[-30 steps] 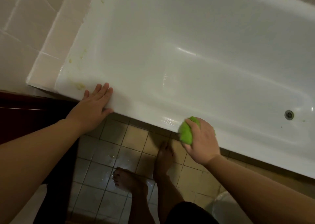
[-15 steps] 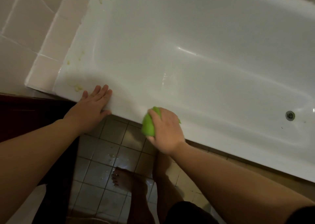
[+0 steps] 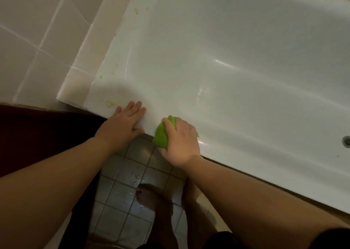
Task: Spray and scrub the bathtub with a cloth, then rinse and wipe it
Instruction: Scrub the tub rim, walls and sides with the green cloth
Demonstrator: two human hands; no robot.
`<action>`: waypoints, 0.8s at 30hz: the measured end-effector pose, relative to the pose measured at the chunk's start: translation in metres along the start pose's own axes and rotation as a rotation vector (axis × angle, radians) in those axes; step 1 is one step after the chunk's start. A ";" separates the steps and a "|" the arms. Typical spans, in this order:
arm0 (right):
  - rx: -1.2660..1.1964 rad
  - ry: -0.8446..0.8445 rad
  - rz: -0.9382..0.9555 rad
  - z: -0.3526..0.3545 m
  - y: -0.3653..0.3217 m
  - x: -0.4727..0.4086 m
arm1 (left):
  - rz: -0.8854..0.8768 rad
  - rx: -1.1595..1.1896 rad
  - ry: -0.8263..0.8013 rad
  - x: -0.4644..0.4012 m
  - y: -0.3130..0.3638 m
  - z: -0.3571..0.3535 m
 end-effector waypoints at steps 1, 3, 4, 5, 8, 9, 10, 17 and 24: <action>-0.005 -0.006 0.021 -0.003 -0.008 -0.011 | -0.014 0.015 0.018 0.000 -0.002 0.000; 0.005 -0.006 0.046 -0.009 -0.015 -0.025 | -0.050 0.046 0.065 0.001 -0.005 -0.001; 0.014 0.001 0.050 -0.012 -0.016 -0.028 | -0.071 0.064 0.087 0.001 -0.006 -0.001; 0.023 0.010 0.052 -0.013 -0.015 -0.029 | -0.098 0.075 0.114 0.001 -0.008 0.000; 0.028 0.038 0.047 -0.020 -0.013 -0.027 | -0.144 0.068 0.284 0.001 -0.022 0.004; 0.023 0.051 0.036 -0.022 -0.013 -0.027 | -0.131 0.094 0.345 0.001 -0.028 0.007; 0.016 0.068 0.023 -0.025 -0.015 -0.029 | -0.104 0.139 0.401 0.000 -0.037 0.013; -0.112 0.170 0.088 -0.042 -0.067 -0.098 | 0.212 0.351 0.553 -0.030 -0.112 0.050; -0.032 0.170 0.197 -0.050 -0.109 -0.191 | 0.274 0.662 0.561 -0.065 -0.127 0.072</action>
Point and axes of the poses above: each hand's wrist, its own x-axis away from the middle knuckle, its own z-axis out of the back of the hand, y = z × x, the point moved 1 cm from there along -x, towards the middle knuckle, and after that the axes turned 13 degrees about z, right-handed, at the moved point
